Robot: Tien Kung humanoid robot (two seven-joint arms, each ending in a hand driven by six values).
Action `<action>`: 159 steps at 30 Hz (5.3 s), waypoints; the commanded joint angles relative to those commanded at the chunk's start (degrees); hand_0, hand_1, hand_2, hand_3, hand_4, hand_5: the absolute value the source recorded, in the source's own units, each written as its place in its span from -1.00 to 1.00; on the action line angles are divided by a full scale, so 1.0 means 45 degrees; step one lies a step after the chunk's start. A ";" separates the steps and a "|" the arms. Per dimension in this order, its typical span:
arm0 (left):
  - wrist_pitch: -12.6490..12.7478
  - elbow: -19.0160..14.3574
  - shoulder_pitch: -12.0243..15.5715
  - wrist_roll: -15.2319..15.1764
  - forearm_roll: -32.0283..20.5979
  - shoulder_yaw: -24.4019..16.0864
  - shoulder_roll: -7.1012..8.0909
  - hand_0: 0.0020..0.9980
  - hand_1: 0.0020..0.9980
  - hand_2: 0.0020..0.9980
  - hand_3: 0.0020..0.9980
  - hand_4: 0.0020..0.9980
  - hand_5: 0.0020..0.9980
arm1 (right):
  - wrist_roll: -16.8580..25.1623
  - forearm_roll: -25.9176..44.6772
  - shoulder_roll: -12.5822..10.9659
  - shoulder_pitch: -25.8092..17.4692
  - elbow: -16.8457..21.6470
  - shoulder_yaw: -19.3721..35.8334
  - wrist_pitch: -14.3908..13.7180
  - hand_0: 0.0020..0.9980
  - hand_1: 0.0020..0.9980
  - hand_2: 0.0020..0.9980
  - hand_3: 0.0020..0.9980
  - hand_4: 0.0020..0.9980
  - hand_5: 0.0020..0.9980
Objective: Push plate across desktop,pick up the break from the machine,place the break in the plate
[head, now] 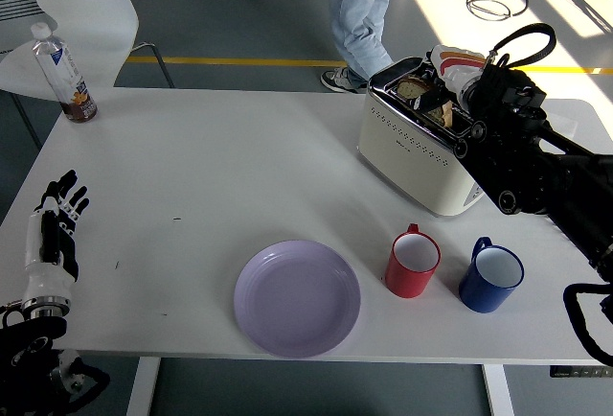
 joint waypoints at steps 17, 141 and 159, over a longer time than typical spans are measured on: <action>0.0005 -0.0005 -0.0091 -0.0012 -0.0011 -0.0076 0.0000 0.70 0.72 0.81 0.62 0.03 1.00 | 0.0003 -0.0371 -0.0115 0.0208 -0.0068 -0.0101 -0.0169 -0.28 -0.26 -0.15 -0.04 -0.13 -0.92; 0.0066 0.0015 0.0297 -0.0102 -0.0014 -0.0013 0.0000 0.70 0.72 0.82 0.62 0.03 1.00 | 0.5326 1.3655 -0.4220 -0.6256 1.3454 0.3226 -0.1660 0.63 0.57 0.60 0.57 0.10 -0.25; 0.0048 -0.0082 0.0192 -0.0075 -0.0032 -0.0118 0.0000 0.70 0.72 0.82 0.62 0.03 1.00 | 0.4446 1.6528 -0.4278 -1.1556 1.1063 1.0098 -0.0011 0.68 0.60 0.60 0.54 0.05 0.07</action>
